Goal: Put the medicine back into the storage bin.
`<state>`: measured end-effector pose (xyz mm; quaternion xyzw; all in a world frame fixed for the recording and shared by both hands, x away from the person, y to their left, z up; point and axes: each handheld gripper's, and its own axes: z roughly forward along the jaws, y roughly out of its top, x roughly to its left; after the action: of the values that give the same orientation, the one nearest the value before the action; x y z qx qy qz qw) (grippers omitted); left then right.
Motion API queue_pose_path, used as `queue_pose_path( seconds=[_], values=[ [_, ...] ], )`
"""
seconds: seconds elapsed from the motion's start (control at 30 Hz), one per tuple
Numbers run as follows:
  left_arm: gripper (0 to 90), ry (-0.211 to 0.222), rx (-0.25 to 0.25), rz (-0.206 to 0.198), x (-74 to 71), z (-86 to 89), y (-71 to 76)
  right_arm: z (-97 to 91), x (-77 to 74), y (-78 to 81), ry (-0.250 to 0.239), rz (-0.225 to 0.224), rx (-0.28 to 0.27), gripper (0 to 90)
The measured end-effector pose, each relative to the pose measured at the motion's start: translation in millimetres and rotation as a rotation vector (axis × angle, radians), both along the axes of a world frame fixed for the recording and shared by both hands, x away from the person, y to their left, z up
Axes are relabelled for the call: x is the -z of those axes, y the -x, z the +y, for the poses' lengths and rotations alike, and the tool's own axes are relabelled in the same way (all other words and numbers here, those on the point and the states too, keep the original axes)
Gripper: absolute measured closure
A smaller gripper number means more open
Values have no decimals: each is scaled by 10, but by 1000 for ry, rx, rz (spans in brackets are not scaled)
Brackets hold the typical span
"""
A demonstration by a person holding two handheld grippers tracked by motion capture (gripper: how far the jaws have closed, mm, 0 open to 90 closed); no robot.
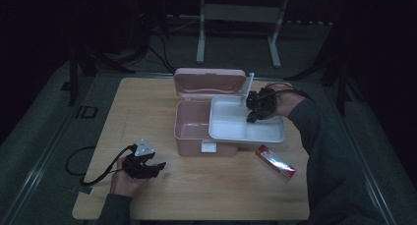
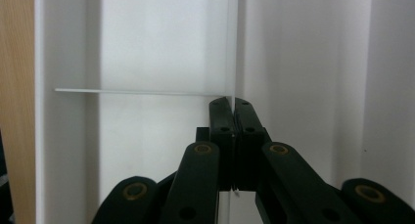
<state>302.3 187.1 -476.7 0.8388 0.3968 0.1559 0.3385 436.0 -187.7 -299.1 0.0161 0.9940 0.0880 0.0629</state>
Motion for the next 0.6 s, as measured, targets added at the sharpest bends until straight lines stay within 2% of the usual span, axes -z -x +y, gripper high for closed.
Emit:
queue_pose_path(
  seconds=[0.1,0.13,0.2,0.33,0.37,0.47,0.6],
  values=[
    [398,2,0,-1,2,0,0,-188,3,13,-6,6,30,892],
    [398,2,0,-1,2,0,0,-188,3,13,-6,6,30,892],
    [399,1,0,-1,11,-8,-5,-377,-6,12,-20,3,61,892],
    [399,0,2,3,20,-17,-6,-610,-14,-13,-25,8,112,892],
    [399,0,2,3,20,-17,-6,-610,-14,-13,-25,8,112,892],
    [399,-1,2,4,21,-18,-7,-817,4,-73,-14,10,163,892],
    [399,-5,4,6,25,-19,-10,-990,21,-136,-14,8,211,892]
  ],
)
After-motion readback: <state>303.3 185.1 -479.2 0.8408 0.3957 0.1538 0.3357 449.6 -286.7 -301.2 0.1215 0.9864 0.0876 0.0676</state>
